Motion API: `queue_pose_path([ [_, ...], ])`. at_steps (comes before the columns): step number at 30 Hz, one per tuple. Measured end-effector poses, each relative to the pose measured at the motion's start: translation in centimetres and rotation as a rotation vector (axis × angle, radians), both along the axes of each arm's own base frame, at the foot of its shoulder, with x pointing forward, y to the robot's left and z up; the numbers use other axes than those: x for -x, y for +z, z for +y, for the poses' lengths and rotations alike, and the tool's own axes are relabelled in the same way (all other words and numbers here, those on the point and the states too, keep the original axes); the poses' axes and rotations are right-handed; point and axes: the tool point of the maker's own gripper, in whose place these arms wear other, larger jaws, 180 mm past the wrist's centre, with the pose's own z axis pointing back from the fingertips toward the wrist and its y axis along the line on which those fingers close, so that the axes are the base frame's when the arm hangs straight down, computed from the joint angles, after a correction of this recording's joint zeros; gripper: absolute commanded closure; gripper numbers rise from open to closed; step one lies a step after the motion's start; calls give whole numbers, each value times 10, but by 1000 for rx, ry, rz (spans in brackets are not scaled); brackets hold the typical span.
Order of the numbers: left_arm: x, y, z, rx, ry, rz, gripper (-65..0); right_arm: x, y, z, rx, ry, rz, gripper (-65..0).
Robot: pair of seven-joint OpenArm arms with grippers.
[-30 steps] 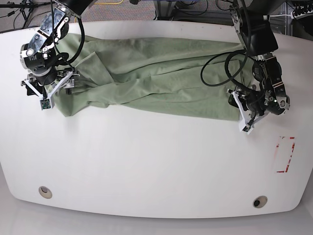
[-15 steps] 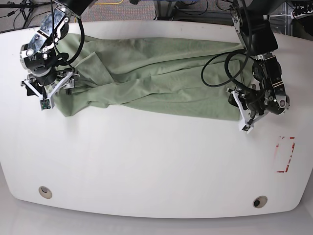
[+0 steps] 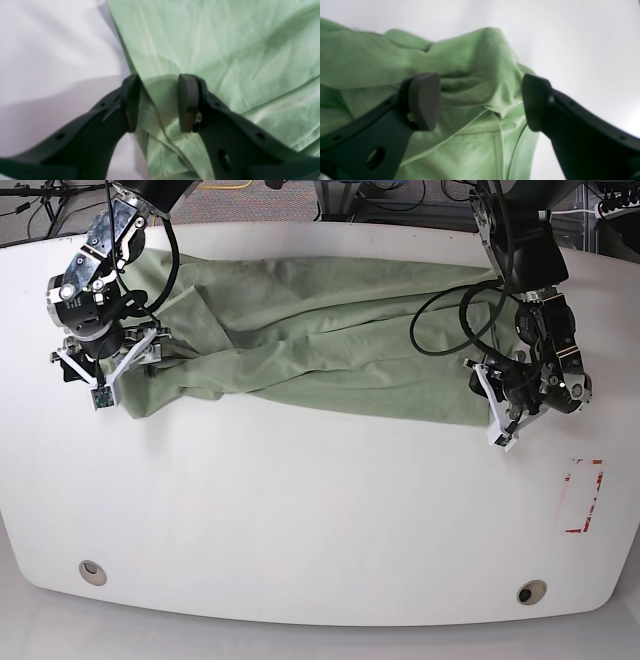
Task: Fold the T-shirt properly
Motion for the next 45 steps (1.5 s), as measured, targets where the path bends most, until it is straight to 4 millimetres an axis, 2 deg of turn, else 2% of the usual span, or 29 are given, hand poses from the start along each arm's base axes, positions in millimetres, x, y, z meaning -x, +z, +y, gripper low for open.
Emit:
queue_pose_path([
  [8,1,8,-6,-40,-48,-24,-226,0,0,0,0,-1,0,-482],
  [13,0,13,-23,-55,-116,-41,-96,0,0,0,0,0,0,-482],
  [14,-1,14,-26,-55,-124,-48,-88,0,0,0,0,0,0,-482],
  [18,-3,16,-32,-55,-148,-59,-85,0,0,-1,4,-1,2,-482],
  [28,0,14,-29,-66,-148,-50,-90,0,0,0,1,-1,0,-482],
  [32,0,14,-28,-69,-147,-49,-151,0,0,0,0,-1,0,-482],
  [34,-1,15,-26,-69,-142,-52,-208,0,0,0,0,-1,0,-482],
  [35,-2,16,-24,-66,-132,-57,-261,0,0,0,0,-1,0,-482],
  [38,-7,23,-11,-62,-83,-76,-336,0,0,0,0,0,0,-482],
  [41,-11,28,3,-72,-47,-93,-346,0,0,0,1,-1,0,-482],
  [45,-11,29,7,-75,-37,-92,-349,0,0,0,-1,-1,0,-482],
])
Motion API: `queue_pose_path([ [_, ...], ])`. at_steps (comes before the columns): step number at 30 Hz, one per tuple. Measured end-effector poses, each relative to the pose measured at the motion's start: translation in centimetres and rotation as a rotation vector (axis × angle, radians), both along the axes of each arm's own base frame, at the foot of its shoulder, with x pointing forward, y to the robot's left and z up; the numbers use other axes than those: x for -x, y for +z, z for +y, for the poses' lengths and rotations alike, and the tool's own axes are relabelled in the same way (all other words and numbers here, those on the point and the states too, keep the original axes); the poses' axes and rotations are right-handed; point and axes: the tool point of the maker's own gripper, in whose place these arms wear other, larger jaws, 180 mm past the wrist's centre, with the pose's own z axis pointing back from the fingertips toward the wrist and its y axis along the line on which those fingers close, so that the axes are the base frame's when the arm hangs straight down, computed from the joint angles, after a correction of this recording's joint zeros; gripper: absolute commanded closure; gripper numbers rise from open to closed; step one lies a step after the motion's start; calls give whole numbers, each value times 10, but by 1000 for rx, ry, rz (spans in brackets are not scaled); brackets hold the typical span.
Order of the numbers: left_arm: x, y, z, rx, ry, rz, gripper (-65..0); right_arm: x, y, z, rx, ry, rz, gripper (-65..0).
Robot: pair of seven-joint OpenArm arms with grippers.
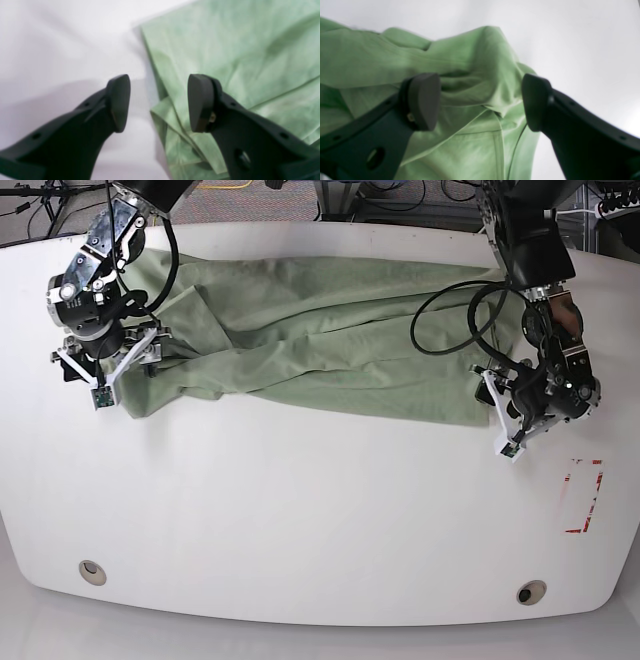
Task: Fold the T-shirt properly
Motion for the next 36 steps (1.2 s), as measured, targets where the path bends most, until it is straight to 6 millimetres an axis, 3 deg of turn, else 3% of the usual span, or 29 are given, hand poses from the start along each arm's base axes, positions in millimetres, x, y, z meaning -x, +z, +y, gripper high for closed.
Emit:
queue_pose_path([
  [9,-2,-14,-16,60,-6,43,-349,0,0,0,0,0,0,-482],
  [24,-1,-26,-20,92,1,71,-344,0,0,0,1,0,0,-482],
  [26,-1,-27,-20,91,1,72,-322,0,0,0,1,0,1,-482],
  [32,3,-30,-20,91,1,81,-92,0,0,0,1,0,1,-482],
  [36,3,-30,-20,92,0,83,-78,0,0,0,1,0,0,-482],
])
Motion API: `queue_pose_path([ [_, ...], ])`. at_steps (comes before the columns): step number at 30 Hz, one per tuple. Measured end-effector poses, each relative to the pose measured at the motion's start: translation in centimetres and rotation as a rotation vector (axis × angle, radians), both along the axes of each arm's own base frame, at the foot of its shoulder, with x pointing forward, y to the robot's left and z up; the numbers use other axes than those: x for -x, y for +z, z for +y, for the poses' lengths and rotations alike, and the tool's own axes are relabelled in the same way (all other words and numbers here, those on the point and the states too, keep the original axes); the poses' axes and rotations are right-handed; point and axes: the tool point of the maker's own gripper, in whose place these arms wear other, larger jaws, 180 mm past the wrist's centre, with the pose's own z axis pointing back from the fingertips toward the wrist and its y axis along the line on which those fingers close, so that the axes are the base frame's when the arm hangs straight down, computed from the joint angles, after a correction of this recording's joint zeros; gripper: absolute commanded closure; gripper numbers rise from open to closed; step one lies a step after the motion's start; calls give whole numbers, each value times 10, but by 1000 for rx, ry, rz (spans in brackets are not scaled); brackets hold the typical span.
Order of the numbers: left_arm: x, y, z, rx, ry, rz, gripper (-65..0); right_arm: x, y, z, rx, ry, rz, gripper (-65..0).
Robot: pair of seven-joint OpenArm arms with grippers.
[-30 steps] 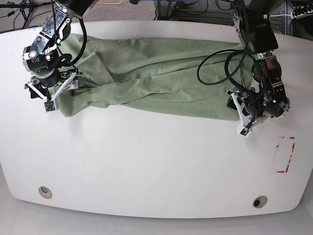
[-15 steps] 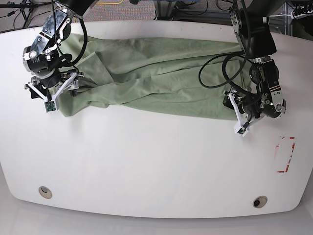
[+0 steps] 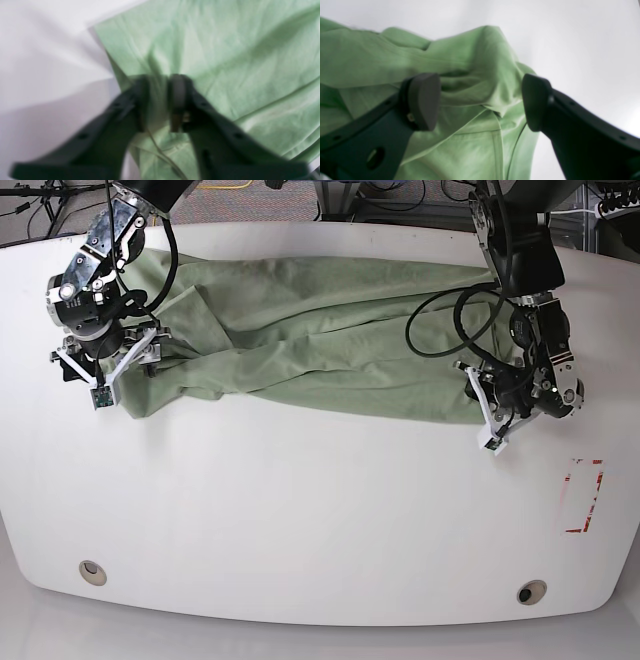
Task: Fold the T-shirt properly
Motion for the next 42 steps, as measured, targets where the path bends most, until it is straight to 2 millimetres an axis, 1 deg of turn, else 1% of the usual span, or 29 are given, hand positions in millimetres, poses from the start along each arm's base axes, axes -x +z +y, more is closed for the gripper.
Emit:
queue_pose_path([
  [6,0,0,0,-1,0,0,-74,0,0,0,0,0,0,-482],
  [11,0,2,0,-4,-1,-7,-50,0,0,0,0,0,0,-482],
  [16,-8,20,2,-28,-5,-69,-50,0,0,0,0,0,-1,-482],
  [20,-9,30,5,-55,-9,-87,-50,0,0,0,0,0,0,-482],
  [24,-1,30,9,-81,-12,-67,-49,0,0,0,0,0,0,-482],
  [28,-1,31,9,-82,-11,-69,-60,-2,1,0,0,0,-4,-482],
  [31,-2,32,9,-81,-9,-72,-106,-4,3,0,0,0,-13,-482],
  [32,-2,32,10,-82,-7,-72,-131,-5,4,0,0,0,-15,-482],
  [35,-2,32,13,-81,2,-73,-242,-5,4,0,0,0,-14,-482],
  [36,-2,33,15,-78,12,-74,-267,-5,4,0,0,0,-14,-482],
  [37,-2,33,18,-71,29,-78,-322,-4,4,0,0,0,-13,-482],
  [38,-1,34,23,-66,49,-82,-360,-4,4,0,0,0,-14,-482],
  [40,-1,35,34,-57,92,-90,-399,-5,4,0,0,1,-14,-482],
  [42,-1,32,43,-37,135,-86,-403,-5,4,0,0,1,-14,-482],
])
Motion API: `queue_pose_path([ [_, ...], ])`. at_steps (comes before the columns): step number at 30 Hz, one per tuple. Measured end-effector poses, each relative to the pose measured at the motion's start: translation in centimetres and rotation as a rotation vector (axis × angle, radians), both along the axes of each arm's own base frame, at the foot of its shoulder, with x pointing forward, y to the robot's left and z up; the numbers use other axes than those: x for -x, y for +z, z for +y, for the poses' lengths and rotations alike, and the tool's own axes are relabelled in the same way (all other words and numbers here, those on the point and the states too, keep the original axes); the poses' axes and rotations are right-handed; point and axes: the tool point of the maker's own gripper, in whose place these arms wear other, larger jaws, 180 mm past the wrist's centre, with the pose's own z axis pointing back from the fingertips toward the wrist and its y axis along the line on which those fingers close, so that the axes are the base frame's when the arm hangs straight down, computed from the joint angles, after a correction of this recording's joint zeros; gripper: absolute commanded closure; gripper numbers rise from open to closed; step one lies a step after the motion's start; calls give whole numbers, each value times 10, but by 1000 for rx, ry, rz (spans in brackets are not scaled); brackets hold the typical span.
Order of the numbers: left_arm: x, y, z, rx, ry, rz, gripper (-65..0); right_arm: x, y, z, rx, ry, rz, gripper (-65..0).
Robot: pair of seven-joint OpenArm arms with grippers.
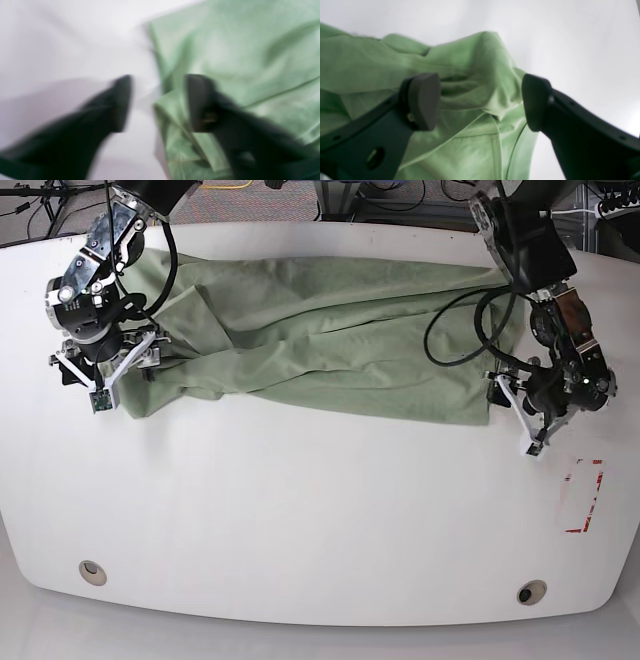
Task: Fold the T-shirt properly
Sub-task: 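Move the right gripper to the strip's other end and grasp it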
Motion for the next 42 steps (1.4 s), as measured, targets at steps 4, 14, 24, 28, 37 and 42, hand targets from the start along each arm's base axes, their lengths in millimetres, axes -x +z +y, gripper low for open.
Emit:
queue_pose_path([
  [4,3,-16,2,28,18,52,-404,0,0,0,1,0,0,-482],
  [14,-18,-31,-24,155,7,58,-404,0,0,-1,2,-1,0,-482],
  [24,-25,-32,-41,195,-7,56,-143,0,1,-2,8,1,0,-482],
  [28,-22,-36,-44,202,-9,69,-49,-1,3,-5,12,-7,-3,-482],
  [37,-17,-38,-43,204,-9,61,-57,-7,13,-18,24,-49,-28,-482],
  [42,-13,-37,-39,187,-8,56,-57,-21,24,-30,40,-67,-66,-487],
])
